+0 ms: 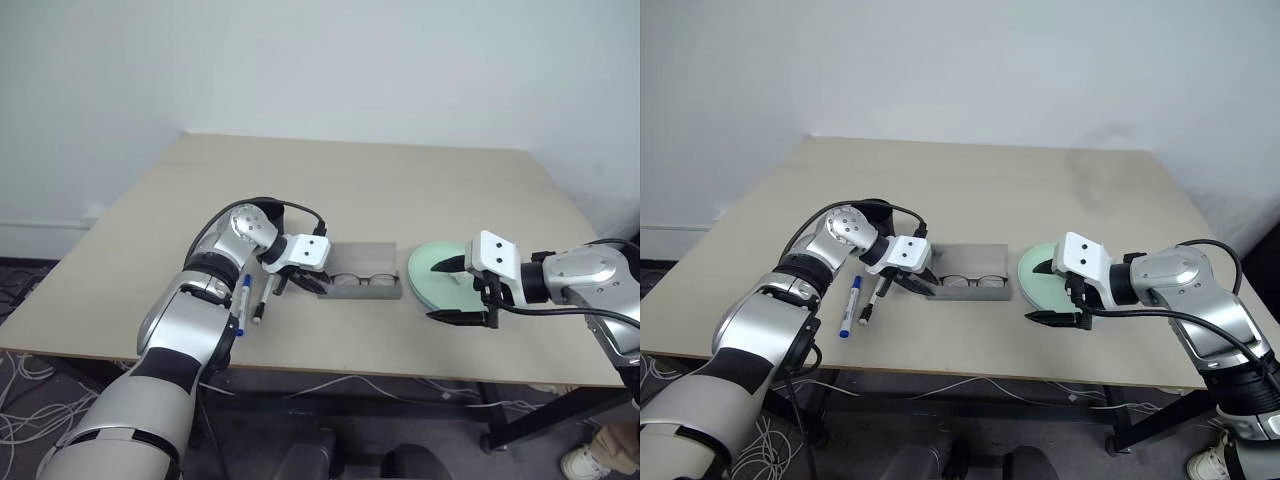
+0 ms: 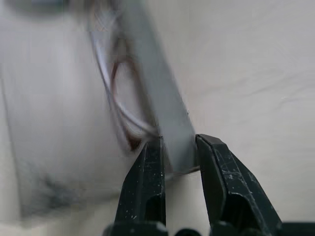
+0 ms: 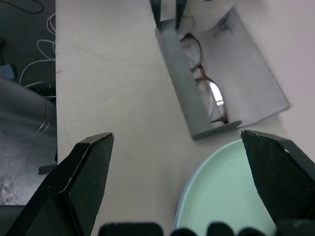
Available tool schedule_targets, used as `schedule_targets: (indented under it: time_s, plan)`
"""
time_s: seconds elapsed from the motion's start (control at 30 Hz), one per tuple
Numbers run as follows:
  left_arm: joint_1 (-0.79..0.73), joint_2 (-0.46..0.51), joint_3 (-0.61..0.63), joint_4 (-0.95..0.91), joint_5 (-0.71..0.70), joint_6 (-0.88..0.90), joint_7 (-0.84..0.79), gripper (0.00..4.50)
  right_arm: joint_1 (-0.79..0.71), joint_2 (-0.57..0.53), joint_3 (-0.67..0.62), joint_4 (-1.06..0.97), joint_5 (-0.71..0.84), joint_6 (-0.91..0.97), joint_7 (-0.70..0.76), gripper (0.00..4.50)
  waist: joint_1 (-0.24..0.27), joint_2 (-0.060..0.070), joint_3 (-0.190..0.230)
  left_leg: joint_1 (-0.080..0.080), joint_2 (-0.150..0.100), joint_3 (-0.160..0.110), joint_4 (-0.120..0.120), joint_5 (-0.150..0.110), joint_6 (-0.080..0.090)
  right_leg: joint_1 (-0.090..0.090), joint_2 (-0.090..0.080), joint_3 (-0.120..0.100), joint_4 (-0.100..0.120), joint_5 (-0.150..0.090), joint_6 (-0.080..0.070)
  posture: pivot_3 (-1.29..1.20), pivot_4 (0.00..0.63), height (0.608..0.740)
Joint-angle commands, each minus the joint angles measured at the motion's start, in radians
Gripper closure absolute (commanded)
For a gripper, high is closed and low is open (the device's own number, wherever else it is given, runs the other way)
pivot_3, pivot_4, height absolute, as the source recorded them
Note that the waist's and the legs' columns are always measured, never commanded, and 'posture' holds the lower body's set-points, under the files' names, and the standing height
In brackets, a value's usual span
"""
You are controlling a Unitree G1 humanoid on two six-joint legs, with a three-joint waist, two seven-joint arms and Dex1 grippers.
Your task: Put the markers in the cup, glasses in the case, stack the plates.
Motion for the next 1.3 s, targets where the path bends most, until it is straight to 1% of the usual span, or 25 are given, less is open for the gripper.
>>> schedule_targets:
  time_s: [0.03,0.2,0.27,0.37,0.4,0.47,0.63,0.73,0.77,0.83,0.87,0.97,1.07,1.13,1.2,1.27,1.3]
  plan:
    - [-0.052,0.020,0.019,-0.064,-0.083,0.037,-0.084,3.54,-0.033,0.002,-0.009,-0.001,-0.002,-0.020,0.002,0.00,0.000,0.000,0.000,0.000,0.000,0.000,0.000,0.000,0.000,0.000,0.000,0.000,0.000,0.000,0.000,0.00,0.000,0.709]
    - [-0.029,0.057,-0.077,-0.171,-0.229,0.120,-0.086,3.54,-0.041,0.008,0.000,0.011,-0.007,-0.030,0.003,0.00,-0.001,0.000,0.000,0.000,0.000,0.000,0.000,0.000,0.000,0.000,0.000,0.000,0.000,0.000,0.000,0.00,0.000,0.709]
    - [0.003,0.093,-0.151,-0.261,-0.317,0.176,-0.086,3.54,-0.044,0.010,0.003,0.015,-0.010,-0.033,0.002,0.00,-0.001,0.000,0.000,0.000,0.000,0.000,0.000,0.000,0.000,0.000,0.000,0.000,0.000,0.000,0.000,0.00,0.000,0.709]
    - [0.043,0.137,-0.209,-0.349,-0.373,0.204,-0.086,3.54,-0.047,0.010,0.005,0.020,-0.010,-0.039,0.002,0.00,-0.001,0.000,0.000,0.000,0.000,0.000,-0.001,0.000,0.000,0.000,0.000,0.001,0.000,0.000,0.000,0.00,0.000,0.709]
    - [0.051,0.145,-0.214,-0.363,-0.379,0.210,-0.086,3.54,-0.048,0.010,0.005,0.021,-0.010,-0.039,0.003,0.00,-0.001,0.000,0.000,0.000,0.000,0.000,-0.001,0.000,0.000,0.000,0.000,0.001,0.000,0.000,0.000,0.00,0.000,0.709]
    - [0.050,0.134,-0.175,-0.337,-0.347,0.215,-0.080,3.54,-0.049,0.010,0.005,0.022,-0.010,-0.041,0.003,0.00,0.000,0.000,0.000,0.000,0.000,0.000,-0.002,0.000,0.000,-0.001,0.000,0.001,0.000,0.000,0.000,0.00,0.000,0.709]
    - [0.016,0.104,-0.119,-0.234,-0.277,0.178,0.039,3.54,-0.050,0.008,0.004,0.024,-0.010,-0.043,0.005,0.00,0.000,0.000,0.000,0.001,-0.001,0.000,-0.002,0.000,0.000,-0.001,0.000,0.001,0.000,0.000,0.000,0.00,0.000,0.709]
    - [-0.009,0.093,-0.107,-0.180,-0.237,0.151,0.078,2.96,-0.051,0.006,0.003,0.022,-0.009,-0.042,0.007,0.00,0.001,0.000,0.000,0.001,-0.002,-0.001,-0.002,0.000,0.000,-0.001,0.000,0.001,0.000,0.000,0.000,0.00,0.000,0.709]
    - [-0.019,0.087,-0.098,-0.161,-0.233,0.156,0.081,2.96,-0.051,0.005,0.002,0.020,-0.009,-0.041,0.007,0.00,0.001,0.000,0.000,0.001,-0.002,-0.001,-0.002,0.000,0.000,-0.001,0.000,0.001,0.000,0.000,0.000,0.00,0.000,0.709]
    - [-0.038,0.074,-0.082,-0.122,-0.220,0.154,0.114,3.17,-0.052,0.006,0.002,0.017,-0.008,-0.038,0.007,0.00,0.001,0.000,0.000,0.001,-0.002,-0.001,-0.002,0.000,0.000,-0.001,0.000,0.002,0.000,0.000,0.000,0.00,0.000,0.709]
    - [-0.045,0.069,-0.076,-0.106,-0.212,0.149,0.131,3.40,-0.052,0.006,0.003,0.016,-0.008,-0.037,0.007,0.00,0.001,0.000,0.000,0.000,-0.003,-0.002,-0.002,0.000,0.000,-0.001,0.000,0.002,0.000,0.000,0.000,0.00,0.000,0.709]
    - [-0.065,0.057,-0.058,-0.066,-0.179,0.120,0.204,4.49,-0.054,0.007,0.003,0.014,-0.007,-0.034,0.007,0.00,0.000,0.000,0.000,0.001,-0.005,-0.003,-0.002,0.000,0.000,-0.001,0.000,0.003,0.000,0.000,0.000,0.00,0.000,0.709]
    - [-0.096,0.044,-0.037,-0.026,-0.157,0.128,0.287,4.49,-0.054,0.005,0.003,0.013,-0.007,-0.032,0.007,0.00,0.001,0.000,0.000,0.000,-0.006,-0.004,-0.002,0.000,0.000,-0.002,0.000,0.003,0.000,0.000,0.001,0.00,0.000,0.709]
    - [-0.113,0.038,-0.035,0.004,-0.122,0.138,0.381,4.49,-0.055,0.006,0.004,0.011,-0.007,-0.029,0.007,0.00,0.001,0.000,0.000,0.000,-0.006,-0.004,-0.002,0.000,0.000,-0.002,0.000,0.003,0.000,0.000,0.001,0.00,0.000,0.709]
    - [-0.125,0.029,-0.044,0.030,-0.075,0.154,0.511,4.49,-0.058,0.007,0.005,0.012,-0.007,-0.027,0.007,0.00,0.001,0.000,0.000,0.000,-0.006,-0.005,-0.002,0.000,0.000,-0.001,-0.001,0.003,0.000,0.000,0.001,0.00,0.000,0.709]
    - [-0.131,0.010,-0.059,0.057,-0.021,0.190,0.677,4.49,-0.062,0.008,0.006,0.013,-0.007,-0.024,0.006,0.00,0.001,0.000,0.000,0.000,-0.007,-0.005,-0.001,0.000,0.000,-0.001,-0.001,0.003,0.000,0.001,0.002,0.00,0.000,0.709]
    - [-0.132,0.002,-0.058,0.066,-0.005,0.204,0.721,4.49,-0.063,0.009,0.007,0.013,-0.008,-0.023,0.005,0.00,0.001,0.000,0.000,0.000,-0.008,-0.005,-0.001,0.000,0.000,-0.001,-0.001,0.003,0.001,0.001,0.003,0.00,0.000,0.709]
